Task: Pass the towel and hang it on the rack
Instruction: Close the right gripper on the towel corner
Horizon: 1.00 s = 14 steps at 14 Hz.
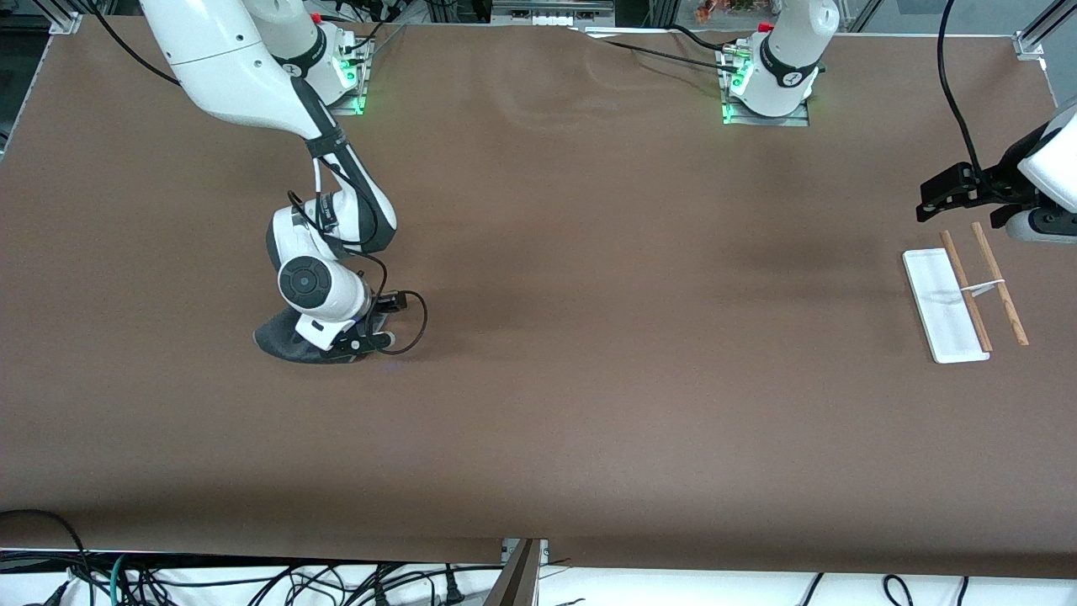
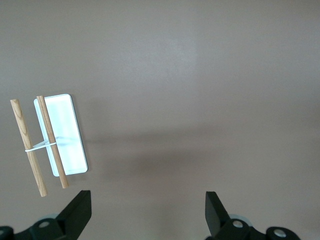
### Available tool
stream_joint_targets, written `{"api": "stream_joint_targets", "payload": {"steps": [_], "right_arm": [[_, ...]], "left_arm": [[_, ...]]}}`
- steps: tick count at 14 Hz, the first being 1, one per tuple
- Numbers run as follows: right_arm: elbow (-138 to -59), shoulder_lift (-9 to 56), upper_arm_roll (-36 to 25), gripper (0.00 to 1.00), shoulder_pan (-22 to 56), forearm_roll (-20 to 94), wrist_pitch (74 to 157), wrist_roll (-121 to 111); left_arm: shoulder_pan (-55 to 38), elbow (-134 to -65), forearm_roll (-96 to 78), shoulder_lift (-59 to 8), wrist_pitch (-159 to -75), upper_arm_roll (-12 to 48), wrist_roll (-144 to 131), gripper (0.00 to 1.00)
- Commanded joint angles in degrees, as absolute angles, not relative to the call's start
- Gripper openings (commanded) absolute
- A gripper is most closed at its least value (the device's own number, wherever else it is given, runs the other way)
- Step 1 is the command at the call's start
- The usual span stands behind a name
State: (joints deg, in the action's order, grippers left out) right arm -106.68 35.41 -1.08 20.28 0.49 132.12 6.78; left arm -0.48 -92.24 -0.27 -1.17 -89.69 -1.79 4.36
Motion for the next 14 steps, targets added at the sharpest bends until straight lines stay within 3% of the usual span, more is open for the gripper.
{"api": "stream_joint_targets", "payload": {"steps": [1,3,8,14], "right_arm": [[-109.5,33.7,-1.1,0.98,20.5,0.4,134.3,6.6],[-109.6,33.7,-1.1,0.73,20.5,0.4,134.3,6.5],[-109.5,33.5,-1.1,0.27,20.5,0.4,134.1,6.4],[-109.1,32.8,-1.1,0.0,20.5,0.4,133.7,6.5]], "left_arm": [[-0.7,-90.8,1.1,-1.7,-89.3,-1.7,4.8,1.0],[-0.7,-90.8,1.1,-1.7,-89.3,-1.7,4.9,1.0],[-0.6,-90.8,1.1,-1.7,-89.3,-1.8,4.9,1.0],[-0.6,-90.8,1.1,-1.7,-89.3,-1.8,4.9,1.0]]}}
